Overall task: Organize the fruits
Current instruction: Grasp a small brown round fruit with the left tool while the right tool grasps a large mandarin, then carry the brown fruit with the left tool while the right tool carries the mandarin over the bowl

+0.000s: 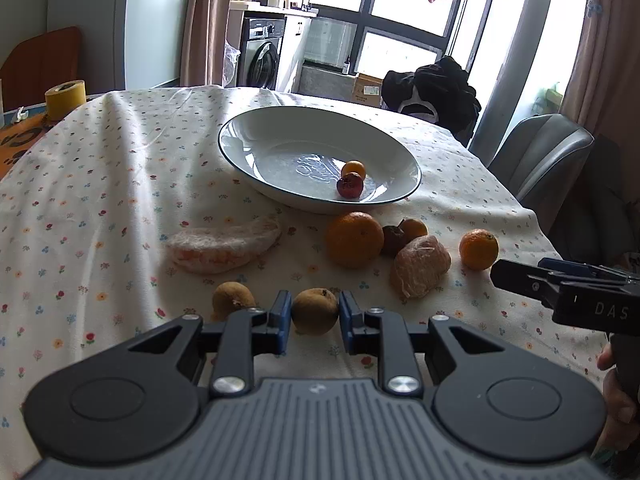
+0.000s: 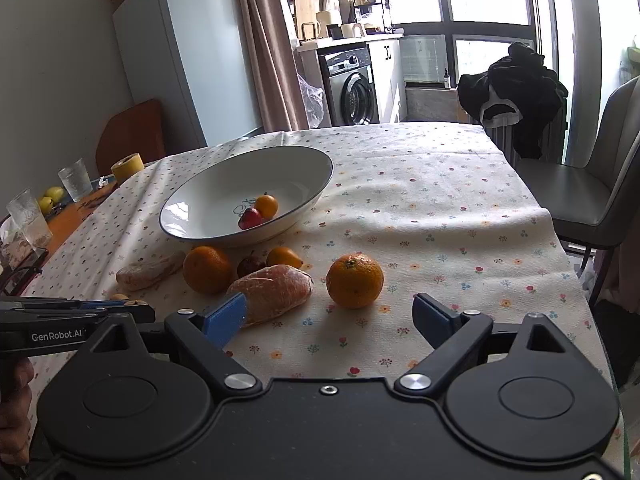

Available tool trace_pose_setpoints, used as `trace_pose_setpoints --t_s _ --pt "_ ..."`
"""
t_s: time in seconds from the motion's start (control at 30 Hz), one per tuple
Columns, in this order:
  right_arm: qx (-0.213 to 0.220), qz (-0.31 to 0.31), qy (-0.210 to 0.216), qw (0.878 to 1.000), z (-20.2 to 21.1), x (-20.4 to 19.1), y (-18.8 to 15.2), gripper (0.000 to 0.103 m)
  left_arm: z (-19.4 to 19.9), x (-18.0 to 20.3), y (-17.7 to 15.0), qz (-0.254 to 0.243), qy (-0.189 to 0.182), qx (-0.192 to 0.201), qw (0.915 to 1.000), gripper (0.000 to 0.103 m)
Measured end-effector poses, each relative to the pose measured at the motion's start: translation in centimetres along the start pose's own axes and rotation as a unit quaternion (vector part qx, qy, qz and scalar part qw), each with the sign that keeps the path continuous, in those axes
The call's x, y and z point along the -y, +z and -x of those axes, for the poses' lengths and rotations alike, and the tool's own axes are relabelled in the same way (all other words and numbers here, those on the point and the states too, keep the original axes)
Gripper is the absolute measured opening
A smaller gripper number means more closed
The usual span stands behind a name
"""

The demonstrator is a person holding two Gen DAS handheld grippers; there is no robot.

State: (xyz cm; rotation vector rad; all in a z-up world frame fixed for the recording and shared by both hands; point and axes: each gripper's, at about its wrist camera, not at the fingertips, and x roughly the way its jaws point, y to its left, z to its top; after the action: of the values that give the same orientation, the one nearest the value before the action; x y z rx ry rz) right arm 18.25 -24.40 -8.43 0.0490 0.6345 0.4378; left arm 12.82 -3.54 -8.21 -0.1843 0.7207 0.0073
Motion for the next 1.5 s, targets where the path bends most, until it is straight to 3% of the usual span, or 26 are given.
trace_pose_setpoints --t_s 0.5,0.53,0.63,1.5 --pt "-0.020 -0.006 -0.015 1.000 -3.3 0.7 1.4 0.070 -1.2 -0.5 2.3 0.000 0.002 -0.003 1.0000 0.024" --pt "-0.022 -0.007 -0.014 1.000 -3.5 0.8 1.4 0.065 -1.2 -0.5 2.5 0.000 0.002 -0.002 1.0000 0.024" --pt "-0.034 -0.013 -0.018 0.999 -4.1 1.1 1.6 0.037 -1.2 -0.7 2.9 0.001 0.002 0.002 1.0000 0.024" --pt "0.011 0.006 0.007 1.000 -3.3 -2.3 5.5 0.036 -0.3 -2.6 6.9 -0.002 0.022 0.045 0.9987 0.024"
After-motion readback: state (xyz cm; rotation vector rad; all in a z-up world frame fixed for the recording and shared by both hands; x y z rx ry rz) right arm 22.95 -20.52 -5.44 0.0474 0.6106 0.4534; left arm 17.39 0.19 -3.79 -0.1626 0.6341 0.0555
